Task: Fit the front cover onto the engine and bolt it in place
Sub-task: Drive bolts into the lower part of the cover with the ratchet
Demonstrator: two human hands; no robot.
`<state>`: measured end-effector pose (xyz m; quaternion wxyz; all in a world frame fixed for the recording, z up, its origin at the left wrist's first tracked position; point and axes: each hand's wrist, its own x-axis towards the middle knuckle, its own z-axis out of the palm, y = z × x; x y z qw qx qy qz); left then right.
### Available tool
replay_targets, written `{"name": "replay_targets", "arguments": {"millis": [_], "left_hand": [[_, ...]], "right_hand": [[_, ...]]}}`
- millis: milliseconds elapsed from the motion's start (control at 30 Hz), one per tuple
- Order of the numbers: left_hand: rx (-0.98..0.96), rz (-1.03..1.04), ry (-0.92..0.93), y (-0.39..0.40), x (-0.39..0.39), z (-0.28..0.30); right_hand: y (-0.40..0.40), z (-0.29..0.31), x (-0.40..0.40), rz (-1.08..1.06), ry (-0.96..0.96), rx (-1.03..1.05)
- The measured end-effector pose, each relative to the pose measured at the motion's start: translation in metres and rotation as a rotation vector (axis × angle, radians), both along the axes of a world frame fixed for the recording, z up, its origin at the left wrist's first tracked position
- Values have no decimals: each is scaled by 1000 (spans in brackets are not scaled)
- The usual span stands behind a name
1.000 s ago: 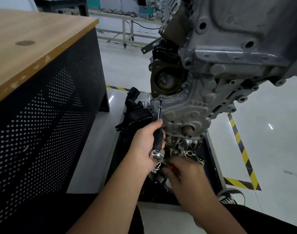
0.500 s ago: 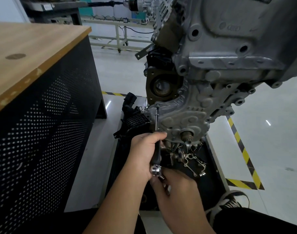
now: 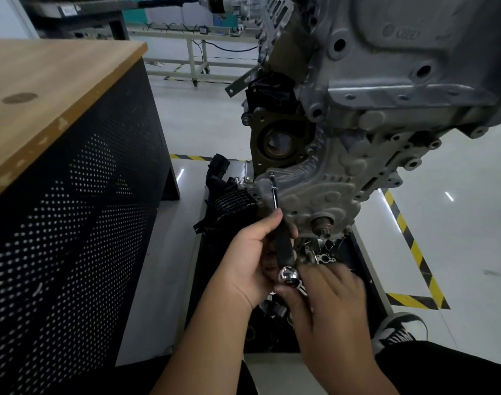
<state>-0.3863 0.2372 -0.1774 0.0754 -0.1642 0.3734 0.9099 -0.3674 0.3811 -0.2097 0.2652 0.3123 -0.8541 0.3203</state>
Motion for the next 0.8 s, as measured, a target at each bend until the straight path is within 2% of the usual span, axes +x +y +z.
{"name": "replay_targets", "arguments": {"millis": [67, 133, 167, 233, 267, 300, 333, 400, 433, 500, 533, 567, 600, 700, 733, 767, 800], "left_hand": [[-51, 41, -14, 5, -1, -1], [-137, 78, -17, 9, -3, -4], [-184, 87, -13, 11, -4, -5], [-266, 85, -7, 11, -3, -5], [-300, 85, -15, 11, -3, -5], [-331, 88, -26, 10, -2, -5], [-359, 90, -34, 9, -1, -5], [-398, 101, -39, 10, 0, -4], [-400, 118, -42, 11, 1, -3], [-381, 158, -54, 11, -1, -2], [-363, 174, -56, 10, -1, 0], [-357, 182, -55, 9, -1, 0], [-373, 175, -57, 8, -1, 1], [-494, 123, -73, 5, 1, 2], [-507, 121, -88, 3, 1, 2], [-515, 127, -91, 1, 0, 1], [-527, 137, -81, 1, -1, 2]], "right_hand": [[5, 1, 6, -82, -45, -88], [5, 8, 21, -192, -294, -291], [1, 12, 29, -216, -546, -417], [-10, 18, 35, -172, -1205, -790], [-15, 20, 34, -115, -1450, -998], [-20, 21, 32, -75, -1553, -1168], [-24, 20, 30, -66, -1525, -1276], [-29, 16, 31, -101, -1249, -1295], [-30, 16, 32, -117, -1045, -1179], [-32, 13, 34, -119, -702, -812], [-32, 11, 34, -123, -658, -710], [-32, 13, 35, -118, -715, -724], [-33, 17, 33, -97, -884, -877], [-34, 36, 29, 136, -1636, -1609], [-32, 37, 26, 169, -1761, -1722], [-32, 37, 24, 162, -1786, -1707], [-32, 35, 25, 133, -1701, -1583]]}}
